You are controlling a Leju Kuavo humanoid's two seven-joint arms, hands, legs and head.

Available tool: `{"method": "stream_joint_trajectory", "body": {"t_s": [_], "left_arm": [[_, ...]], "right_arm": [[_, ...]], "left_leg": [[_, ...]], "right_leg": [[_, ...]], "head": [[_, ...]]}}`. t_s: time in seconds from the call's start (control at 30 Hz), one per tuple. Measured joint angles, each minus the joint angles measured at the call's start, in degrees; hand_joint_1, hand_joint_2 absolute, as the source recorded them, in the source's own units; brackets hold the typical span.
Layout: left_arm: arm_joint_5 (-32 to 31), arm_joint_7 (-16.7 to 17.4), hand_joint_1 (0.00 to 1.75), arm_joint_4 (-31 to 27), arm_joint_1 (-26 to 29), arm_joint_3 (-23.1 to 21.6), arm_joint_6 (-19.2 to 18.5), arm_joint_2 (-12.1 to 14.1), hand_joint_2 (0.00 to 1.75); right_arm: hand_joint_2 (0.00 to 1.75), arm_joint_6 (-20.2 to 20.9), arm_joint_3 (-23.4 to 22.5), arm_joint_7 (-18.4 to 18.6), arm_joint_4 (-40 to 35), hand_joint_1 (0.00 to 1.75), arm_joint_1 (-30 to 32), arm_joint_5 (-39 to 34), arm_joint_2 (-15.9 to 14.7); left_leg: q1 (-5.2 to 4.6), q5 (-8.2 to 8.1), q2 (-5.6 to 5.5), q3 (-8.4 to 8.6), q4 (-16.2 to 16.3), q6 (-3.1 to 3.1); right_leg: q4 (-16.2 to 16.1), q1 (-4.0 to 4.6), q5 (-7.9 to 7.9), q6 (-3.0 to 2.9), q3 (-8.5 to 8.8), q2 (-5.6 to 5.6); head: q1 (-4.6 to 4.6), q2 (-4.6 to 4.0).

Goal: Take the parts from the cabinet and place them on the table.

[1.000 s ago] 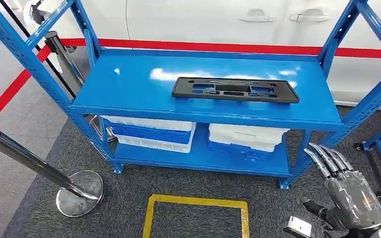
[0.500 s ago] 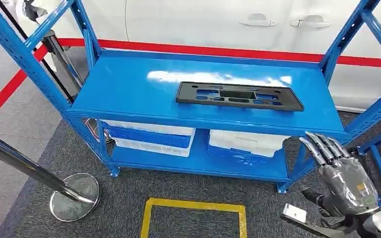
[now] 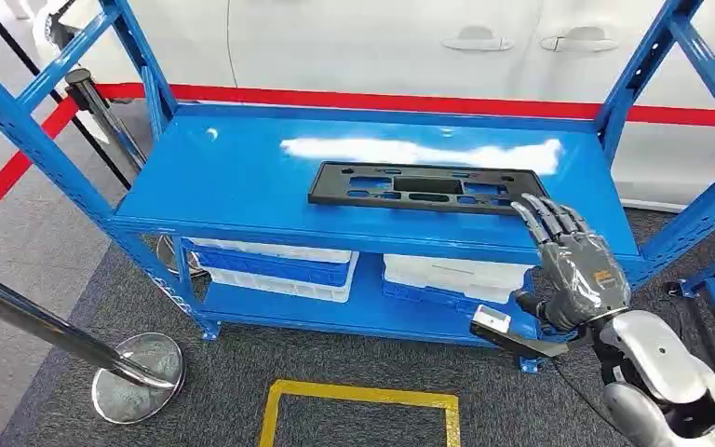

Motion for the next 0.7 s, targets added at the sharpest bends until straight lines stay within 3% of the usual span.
{"method": "stream_joint_trajectory", "body": {"t_s": [0.03, 0.1, 0.13, 0.17, 0.2, 0.27, 0.33, 0.37, 0.43, 0.47, 0.5, 0.53, 0.6, 0.63, 0.7], "left_arm": [[0.0, 0.0, 0.0, 0.0, 0.1, -0.2, -0.1, 0.1, 0.0], [0.0, 0.0, 0.0, 0.0, 0.2, -0.4, -0.3, 0.2, 0.0], [0.0, 0.1, 0.0, 0.0, 0.4, -0.5, -0.3, 0.4, 0.0], [0.0, 0.4, 0.0, 0.1, 0.4, -0.6, -0.4, 0.5, 0.0], [0.1, 0.4, 0.0, 0.0, 0.1, -0.7, -0.5, 0.4, 0.0], [0.1, 0.4, 0.0, 0.1, 0.1, -0.9, -0.5, 0.5, 0.0], [0.2, 0.5, 0.0, 0.0, 0.2, -1.2, -0.6, 0.4, 0.0], [0.2, 0.5, 0.0, 0.0, 0.2, -1.2, -0.6, 0.4, 0.0], [0.3, 0.5, 0.0, 0.0, 0.1, -1.3, -0.8, 0.5, 0.0], [0.5, 0.6, 0.0, 0.0, -0.1, -1.3, -0.4, 0.3, 0.0], [0.4, 1.4, 0.0, 0.1, -0.5, -1.3, 1.5, -1.2, 0.0], [0.2, 2.7, 0.0, 0.0, -1.0, -1.3, 3.8, -2.3, 0.0], [0.7, 5.3, 0.0, 0.0, -1.9, -1.2, 8.6, -7.2, 0.0], [0.5, 5.9, 0.0, 0.1, -2.8, -1.2, 9.4, -7.8, 0.0], [0.0, 5.9, 0.0, 0.1, -3.6, -1.3, 9.3, -9.2, 0.0]], "right_arm": [[1.75, 0.1, 0.4, 0.1, 0.5, 0.0, -0.5, 0.0, 0.8], [1.75, 0.5, 1.2, 0.6, 1.2, 0.0, -1.7, 0.0, 2.1], [1.75, 0.7, 1.6, 0.9, 1.6, 0.0, -2.0, 0.0, 2.6], [1.75, 0.9, 2.2, 1.1, 2.2, 0.0, -2.7, 0.0, 3.1], [1.75, 1.0, 2.8, 1.1, 2.5, 0.0, -2.8, 0.0, 3.5], [1.75, 0.9, 3.5, 1.2, 3.0, 0.0, -2.8, 0.0, 3.9], [1.75, 0.7, 4.2, 1.6, 3.3, 0.0, -3.0, 0.0, 4.1], [1.75, 0.5, 4.3, 1.9, 3.5, 0.0, -3.2, 0.1, 4.1], [1.75, 0.4, 4.6, 2.0, 4.2, 0.0, -3.0, 0.2, 4.2], [1.75, 0.3, 4.8, 2.1, 4.7, 0.0, -2.8, 0.4, 4.2], [1.75, 0.3, 5.0, 2.7, 5.1, 0.0, -2.6, 1.1, 4.8], [1.75, 0.5, 5.2, 3.4, 5.5, 0.0, -2.6, 1.8, 5.6], [1.75, 1.0, 5.6, 4.9, 6.3, 0.0, -2.6, 3.9, 7.3], [1.75, 1.0, 6.0, 5.2, 6.9, 0.0, -2.7, 4.6, 7.9], [1.75, 0.9, 6.5, 5.6, 8.1, 0.0, -3.0, 5.5, 8.5]], "left_leg": [[0.0, 2.48, 0.0, 0.3, -2.1, 0.18], [-0.04, 10.03, 0.0, 3.83, -12.6, 0.93], [-0.2, 10.74, -0.1, 4.84, -15.1, 1.32], [-0.69, 10.53, -0.12, 5.07, -15.5, 1.51], [-0.69, 9.38, -0.12, 5.72, -17.0, 1.67], [-0.88, 9.16, -0.3, 5.52, -17.1, 1.93], [-0.24, 9.27, -0.32, 7.08, -18.6, 2.42], [-0.18, 9.09, -0.23, 7.56, -18.9, 2.8], [-0.26, 8.64, -0.21, 8.05, -18.9, 3.29], [-0.3, 8.35, -0.23, 8.26, -18.8, 3.43], [-0.33, 8.03, -0.32, 8.59, -18.7, 3.43], [-0.39, 7.68, -0.35, 9.06, -18.7, 3.45], [-0.58, 6.73, -0.72, 10.3, -18.5, 3.31], [-0.54, 6.25, -0.64, 10.66, -18.6, 3.06], [-1.13, 5.94, -0.96, 10.57, -18.3, 2.53]], "right_leg": [[0.0, 0.06, -0.33, 0.01, 0.46, 0.12], [0.0, 0.17, -1.28, 0.21, 1.91, 0.45], [-0.2, 0.08, -1.65, 0.37, 1.71, 0.44], [0.1, 0.58, -1.85, 0.73, 1.74, 0.55], [0.0, 0.45, -1.77, 1.0, 1.38, 0.58], [-0.5, 0.31, -1.83, 1.6, 1.57, 0.35], [0.4, 0.22, -2.77, 2.23, 2.08, 0.34], [3.1, 0.24, -4.07, 2.31, 0.66, 0.32], [12.0, 0.15, -7.25, 2.67, -4.71, 0.31], [15.4, 0.13, -7.79, 2.79, -7.2, 0.3], [16.7, 0.14, -6.96, 2.88, -8.75, 0.3], [15.2, 0.1, -4.67, 2.89, -8.9, 0.26], [6.3, 0.24, 2.11, 2.56, -5.92, 0.26], [1.8, 0.38, 3.97, 2.03, -4.28, 0.21], [0.5, 0.66, 2.6, 1.44, -3.06, 0.12]], "head": [[0.0, 0.0], [0.0, 0.0], [0.02, 0.0], [0.0, 0.0], [0.0, 0.0], [0.0, 0.0], [0.02, 0.0], [0.02, 0.0], [0.02, 0.0], [0.02, 0.0], [0.04, 0.0], [0.04, 0.0], [0.02, 0.0], [0.09, 0.0], [0.13, 0.0]]}}
